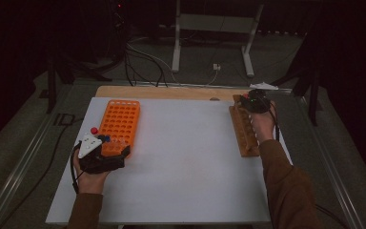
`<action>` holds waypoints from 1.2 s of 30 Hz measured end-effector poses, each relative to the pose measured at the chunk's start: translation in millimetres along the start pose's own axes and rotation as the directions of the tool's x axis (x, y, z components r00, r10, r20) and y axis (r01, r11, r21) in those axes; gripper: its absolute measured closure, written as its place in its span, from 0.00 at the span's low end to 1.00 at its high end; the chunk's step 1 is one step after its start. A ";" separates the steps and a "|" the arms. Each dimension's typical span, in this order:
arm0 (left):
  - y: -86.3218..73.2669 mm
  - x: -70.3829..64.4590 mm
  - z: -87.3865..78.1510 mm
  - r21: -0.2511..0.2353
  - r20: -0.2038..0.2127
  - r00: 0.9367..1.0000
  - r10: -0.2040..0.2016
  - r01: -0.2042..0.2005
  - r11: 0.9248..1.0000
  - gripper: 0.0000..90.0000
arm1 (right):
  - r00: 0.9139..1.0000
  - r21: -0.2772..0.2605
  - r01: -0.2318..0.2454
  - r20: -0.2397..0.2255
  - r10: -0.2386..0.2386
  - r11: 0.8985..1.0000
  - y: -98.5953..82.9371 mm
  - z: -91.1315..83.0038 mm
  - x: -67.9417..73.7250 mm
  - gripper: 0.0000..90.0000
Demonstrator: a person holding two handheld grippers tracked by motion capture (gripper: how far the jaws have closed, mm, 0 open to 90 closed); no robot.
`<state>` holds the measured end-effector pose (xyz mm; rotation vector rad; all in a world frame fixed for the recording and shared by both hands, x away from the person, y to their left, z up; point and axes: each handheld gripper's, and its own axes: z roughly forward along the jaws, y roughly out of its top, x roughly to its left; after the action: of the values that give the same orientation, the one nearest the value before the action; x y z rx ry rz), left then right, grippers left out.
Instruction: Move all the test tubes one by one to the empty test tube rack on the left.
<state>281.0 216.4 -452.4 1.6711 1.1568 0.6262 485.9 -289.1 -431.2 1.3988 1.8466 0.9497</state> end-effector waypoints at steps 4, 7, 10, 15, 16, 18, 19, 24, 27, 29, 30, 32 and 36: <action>1.0 -1.1 -0.3 -0.006 0.002 1.000 0.002 -0.002 1.000 0.01 | 0.999 -0.046 0.032 0.001 -0.032 0.998 5.3 -14.8 2.0 0.79; 1.3 -2.0 -0.1 -0.008 0.003 1.000 0.000 0.000 1.000 0.01 | 0.998 -0.088 0.058 0.001 -0.058 0.994 10.6 -29.7 3.4 0.79; 1.7 -3.0 0.1 -0.009 0.003 1.000 0.003 -0.003 1.000 0.01 | 0.997 -0.133 0.074 -0.001 -0.075 0.988 14.9 -45.0 5.1 0.79; 3.3 -5.2 0.3 -0.012 0.005 1.000 0.008 -0.008 1.000 0.01 | 0.996 -0.203 0.070 -0.039 -0.079 0.977 14.2 -68.7 13.9 0.79; 3.6 -6.3 0.2 -0.014 0.005 1.000 0.008 -0.008 1.000 0.01 | 0.995 -0.212 0.073 -0.049 -0.086 0.975 12.9 -72.2 16.1 0.79; 4.1 -8.3 0.1 -0.016 0.006 1.000 0.014 -0.014 1.000 0.01 | 0.993 -0.221 0.084 -0.067 -0.101 0.972 9.5 -78.0 20.8 0.79; 4.4 -9.1 0.2 -0.016 0.007 1.000 0.016 -0.016 1.000 0.01 | 0.991 -0.225 0.083 -0.079 -0.103 0.971 7.5 -80.4 23.1 0.79; 6.1 -13.8 2.4 -0.017 0.013 0.999 0.033 -0.032 0.999 0.01 | 0.984 -0.234 0.061 -0.149 -0.098 0.970 -4.3 -89.6 33.0 0.79; 7.7 -19.0 4.3 -0.023 0.019 0.999 0.037 -0.037 0.999 0.01 | 0.976 -0.227 0.055 -0.194 -0.100 0.972 -9.6 -94.2 40.0 0.79; 9.3 -24.2 7.0 -0.024 0.027 0.998 0.048 -0.047 0.999 0.01 | 0.968 -0.224 0.041 -0.232 -0.094 0.974 -12.2 -97.7 45.8 0.79; 10.2 -27.4 8.8 -0.022 0.034 0.998 0.053 -0.052 0.998 0.01 | 0.963 -0.221 0.043 -0.249 -0.099 0.974 -13.3 -99.0 49.4 0.79; 11.8 -34.5 13.4 -0.016 0.051 0.996 0.072 -0.072 0.997 0.01 | 0.955 -0.217 0.050 -0.275 -0.110 0.975 -15.4 -102.1 58.1 0.78; 14.7 -51.1 23.3 -0.004 0.081 0.989 0.122 -0.122 0.993 0.03 | 0.932 -0.211 0.070 -0.335 -0.139 0.975 -20.8 -107.4 77.8 0.78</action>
<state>284.7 159.3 -442.7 1.7619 1.0032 0.6278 368.2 -235.9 -394.6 1.0508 1.9917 1.3533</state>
